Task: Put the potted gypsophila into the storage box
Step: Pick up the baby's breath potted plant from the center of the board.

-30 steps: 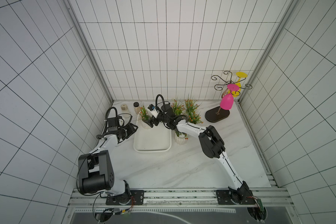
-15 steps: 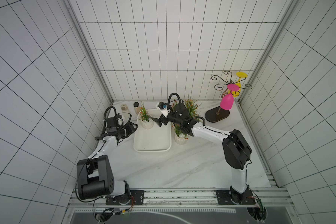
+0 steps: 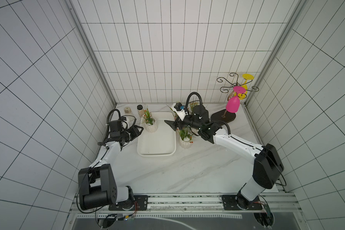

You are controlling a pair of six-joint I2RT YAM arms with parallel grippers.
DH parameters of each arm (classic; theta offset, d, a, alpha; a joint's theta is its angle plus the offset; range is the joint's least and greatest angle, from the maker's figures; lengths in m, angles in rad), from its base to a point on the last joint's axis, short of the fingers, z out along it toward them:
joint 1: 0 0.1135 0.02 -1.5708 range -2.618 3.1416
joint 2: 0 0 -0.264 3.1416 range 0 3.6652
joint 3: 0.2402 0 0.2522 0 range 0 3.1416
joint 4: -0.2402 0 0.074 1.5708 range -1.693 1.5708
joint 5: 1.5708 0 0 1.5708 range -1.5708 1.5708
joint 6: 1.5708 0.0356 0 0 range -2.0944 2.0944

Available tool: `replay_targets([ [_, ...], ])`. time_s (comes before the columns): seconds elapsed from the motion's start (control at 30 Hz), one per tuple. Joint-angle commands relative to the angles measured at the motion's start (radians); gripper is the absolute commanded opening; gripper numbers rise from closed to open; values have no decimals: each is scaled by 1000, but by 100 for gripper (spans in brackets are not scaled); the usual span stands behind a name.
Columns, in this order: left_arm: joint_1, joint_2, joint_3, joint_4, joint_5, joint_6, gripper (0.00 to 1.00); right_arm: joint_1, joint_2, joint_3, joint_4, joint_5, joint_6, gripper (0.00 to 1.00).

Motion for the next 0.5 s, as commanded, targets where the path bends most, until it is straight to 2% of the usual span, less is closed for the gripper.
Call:
replay_targets([
  [0.0, -16, -34, -10, 18, -7, 26, 56, -25, -100, -127, -72, -23, 49, 91],
  [0.27, -28, -42, -7, 12, -4, 35, 56, -100, -297, -243, -153, -41, 78, 90],
  [0.47, -34, -40, -3, 7, -2, 41, 56, -196, -422, -310, -266, -33, 94, 89],
])
